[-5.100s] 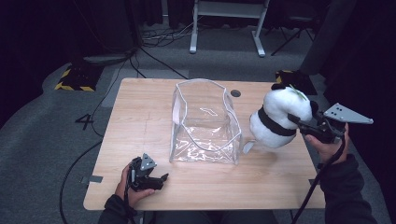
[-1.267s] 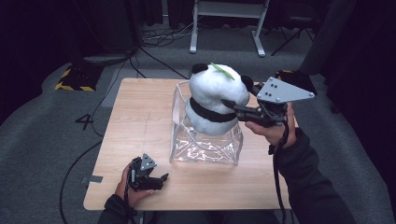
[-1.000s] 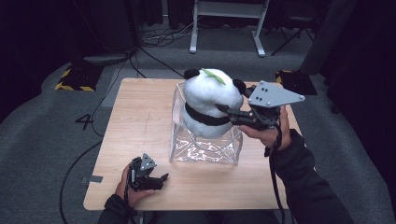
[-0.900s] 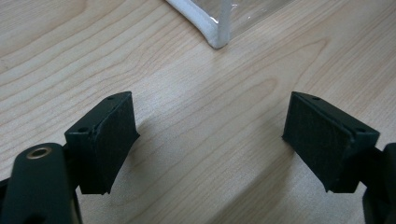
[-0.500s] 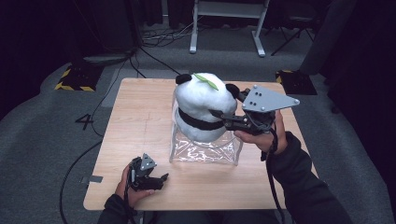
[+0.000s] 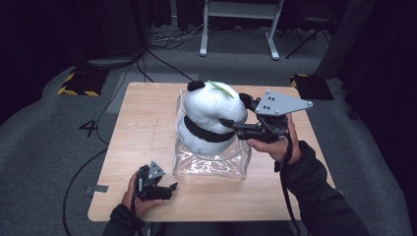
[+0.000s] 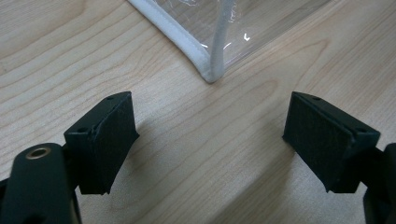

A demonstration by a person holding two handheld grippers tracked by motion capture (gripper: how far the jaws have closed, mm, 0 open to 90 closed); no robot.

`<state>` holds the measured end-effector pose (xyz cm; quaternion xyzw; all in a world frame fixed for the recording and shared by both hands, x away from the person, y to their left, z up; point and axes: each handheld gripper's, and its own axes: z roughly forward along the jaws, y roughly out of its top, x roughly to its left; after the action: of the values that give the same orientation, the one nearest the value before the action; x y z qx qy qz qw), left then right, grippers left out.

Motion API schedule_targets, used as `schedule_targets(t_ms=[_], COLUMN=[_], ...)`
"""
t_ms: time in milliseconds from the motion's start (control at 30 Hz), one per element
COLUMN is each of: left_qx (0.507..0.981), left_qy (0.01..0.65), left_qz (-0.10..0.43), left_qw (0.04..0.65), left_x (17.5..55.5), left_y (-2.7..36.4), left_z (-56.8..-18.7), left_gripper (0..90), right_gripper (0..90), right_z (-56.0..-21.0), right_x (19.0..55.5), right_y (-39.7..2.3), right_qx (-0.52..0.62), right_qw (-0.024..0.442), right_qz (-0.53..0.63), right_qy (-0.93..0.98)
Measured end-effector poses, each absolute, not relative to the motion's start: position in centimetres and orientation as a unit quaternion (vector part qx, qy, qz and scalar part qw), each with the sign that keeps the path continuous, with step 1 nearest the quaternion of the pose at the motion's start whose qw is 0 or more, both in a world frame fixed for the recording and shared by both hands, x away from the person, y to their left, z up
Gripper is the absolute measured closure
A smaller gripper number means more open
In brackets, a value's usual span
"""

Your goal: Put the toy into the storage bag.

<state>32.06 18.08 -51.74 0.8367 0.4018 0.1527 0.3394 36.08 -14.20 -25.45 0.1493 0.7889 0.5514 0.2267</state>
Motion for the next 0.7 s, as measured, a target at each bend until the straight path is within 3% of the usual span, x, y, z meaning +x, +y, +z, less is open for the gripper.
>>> schedule_targets(t_ms=[67, 200, 700], left_qx=[0.837, 0.837, 0.837], left_qy=[0.402, 0.402, 0.401], left_qz=[0.153, 0.153, 0.153], left_qw=[0.339, 0.340, 0.339], left_x=[32.1, 32.1, 32.1], left_y=[18.1, 18.1, 18.1], left_z=[-51.7, -51.7, -51.7], left_gripper=[17.0, 17.0, 17.0], right_gripper=[46.2, 46.0, 42.9], right_z=[-26.2, -28.5, -31.9], right_x=[36.9, 37.3, 38.9], right_y=[-14.6, -13.7, -14.3], right_qx=[0.166, 0.150, 0.159], right_qw=[0.217, 0.245, 0.209], right_qz=[0.541, 0.486, 0.488], right_qy=[0.795, 0.825, 0.832])
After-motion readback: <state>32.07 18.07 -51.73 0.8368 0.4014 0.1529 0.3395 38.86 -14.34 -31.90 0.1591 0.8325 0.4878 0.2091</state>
